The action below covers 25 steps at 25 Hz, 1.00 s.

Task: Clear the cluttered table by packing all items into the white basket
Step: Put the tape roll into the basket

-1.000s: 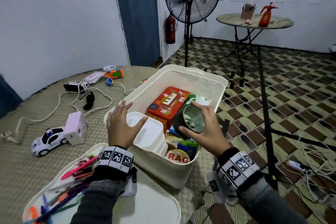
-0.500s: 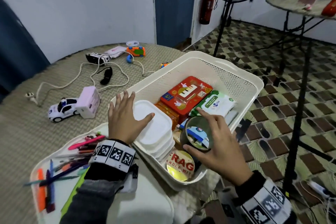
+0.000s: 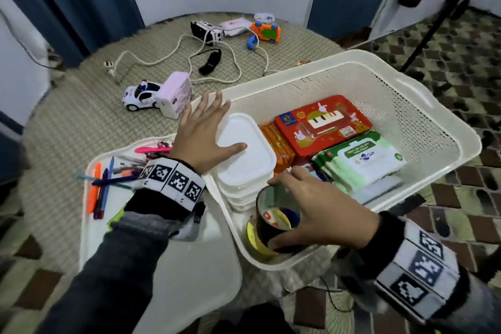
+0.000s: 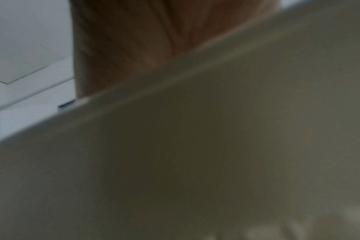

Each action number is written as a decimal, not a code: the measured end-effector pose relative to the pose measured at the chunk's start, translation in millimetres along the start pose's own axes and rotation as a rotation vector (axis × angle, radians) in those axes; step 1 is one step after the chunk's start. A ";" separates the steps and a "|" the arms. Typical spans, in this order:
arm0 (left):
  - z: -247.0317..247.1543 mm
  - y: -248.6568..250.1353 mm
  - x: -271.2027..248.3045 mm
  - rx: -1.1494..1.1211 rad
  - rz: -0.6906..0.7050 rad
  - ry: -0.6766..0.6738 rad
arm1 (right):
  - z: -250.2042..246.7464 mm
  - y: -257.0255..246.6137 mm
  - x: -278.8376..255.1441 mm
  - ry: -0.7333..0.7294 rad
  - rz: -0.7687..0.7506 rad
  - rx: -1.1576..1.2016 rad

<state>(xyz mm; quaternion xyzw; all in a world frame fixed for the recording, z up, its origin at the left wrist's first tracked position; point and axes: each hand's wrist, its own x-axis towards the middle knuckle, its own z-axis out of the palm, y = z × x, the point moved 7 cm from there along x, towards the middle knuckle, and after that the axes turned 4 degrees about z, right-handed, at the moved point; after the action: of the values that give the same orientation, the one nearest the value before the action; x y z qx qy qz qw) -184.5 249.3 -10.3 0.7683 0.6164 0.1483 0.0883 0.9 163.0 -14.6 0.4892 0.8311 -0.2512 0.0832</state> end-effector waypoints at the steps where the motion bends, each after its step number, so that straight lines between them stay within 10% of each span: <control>1: 0.1 0.1 -0.2 0.010 -0.002 0.000 | 2.9 -1.4 5.1 -0.069 -0.050 0.028; 8: 0.8 -3.1 -0.3 0.007 -0.006 0.009 | 22.4 -5.3 34.7 -0.340 -0.256 -0.068; 25: -10.5 -8.5 -19.8 -0.318 -0.067 0.249 | -13.0 -6.0 17.9 -0.078 -0.231 0.201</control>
<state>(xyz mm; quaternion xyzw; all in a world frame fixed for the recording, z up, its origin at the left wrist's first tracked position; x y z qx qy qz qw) -199.7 231.4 -5.5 0.6994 0.6167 0.3345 0.1366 -11.9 181.0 -8.2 0.3862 0.8487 -0.3595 0.0367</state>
